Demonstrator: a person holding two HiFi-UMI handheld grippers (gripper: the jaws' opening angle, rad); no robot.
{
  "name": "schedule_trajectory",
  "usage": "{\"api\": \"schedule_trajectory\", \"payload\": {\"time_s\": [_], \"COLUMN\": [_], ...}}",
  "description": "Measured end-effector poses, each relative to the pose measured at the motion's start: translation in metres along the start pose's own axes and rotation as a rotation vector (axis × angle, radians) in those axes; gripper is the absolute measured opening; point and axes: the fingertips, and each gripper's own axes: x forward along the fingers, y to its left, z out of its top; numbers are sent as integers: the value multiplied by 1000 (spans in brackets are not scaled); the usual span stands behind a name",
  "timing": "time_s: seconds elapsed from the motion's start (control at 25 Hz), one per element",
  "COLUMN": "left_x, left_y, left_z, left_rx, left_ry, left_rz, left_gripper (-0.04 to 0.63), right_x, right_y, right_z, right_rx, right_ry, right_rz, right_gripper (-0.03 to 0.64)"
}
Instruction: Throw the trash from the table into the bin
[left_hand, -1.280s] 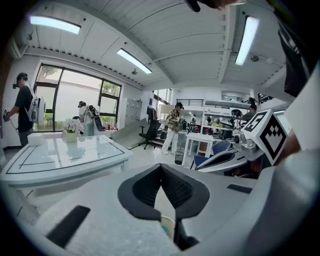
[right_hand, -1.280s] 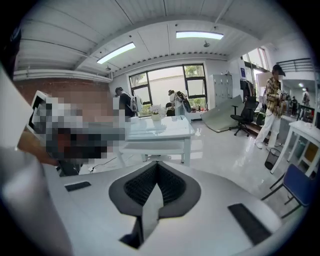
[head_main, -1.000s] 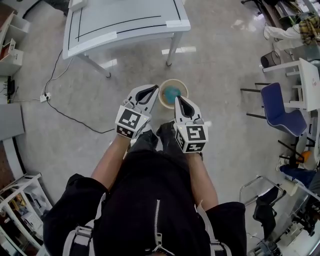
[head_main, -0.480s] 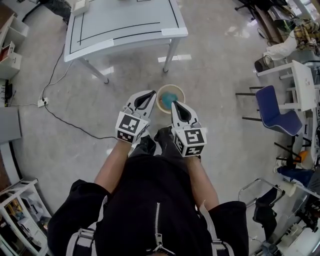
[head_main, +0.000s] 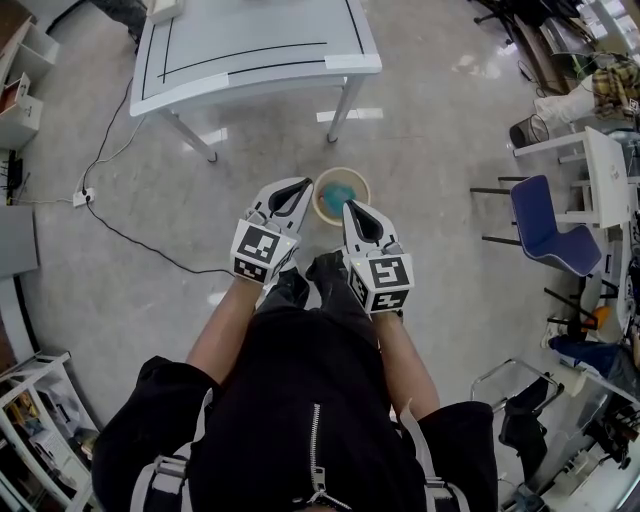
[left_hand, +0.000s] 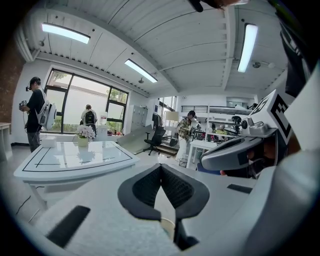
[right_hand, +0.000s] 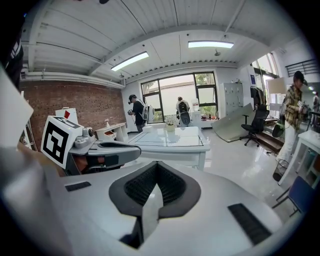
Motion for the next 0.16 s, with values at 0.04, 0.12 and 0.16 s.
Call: {"api": "schedule_trajectory", "payload": {"time_s": [0.04, 0.12, 0.16], "left_x": [0, -2, -3], "left_y": [0, 0, -1], "left_z": [0, -1, -1], "left_rx": [0, -1, -1], "left_ry": [0, 0, -1], "left_rz": [-1, -3, -4], "left_gripper": [6, 6, 6], "right_x": [0, -1, -2], "right_y": [0, 2, 2], "right_z": [-1, -2, -3], "right_rx": [0, -1, -1], "right_ry": [2, 5, 7], "right_rz": [-1, -3, -4], "right_gripper": [9, 8, 9]}}
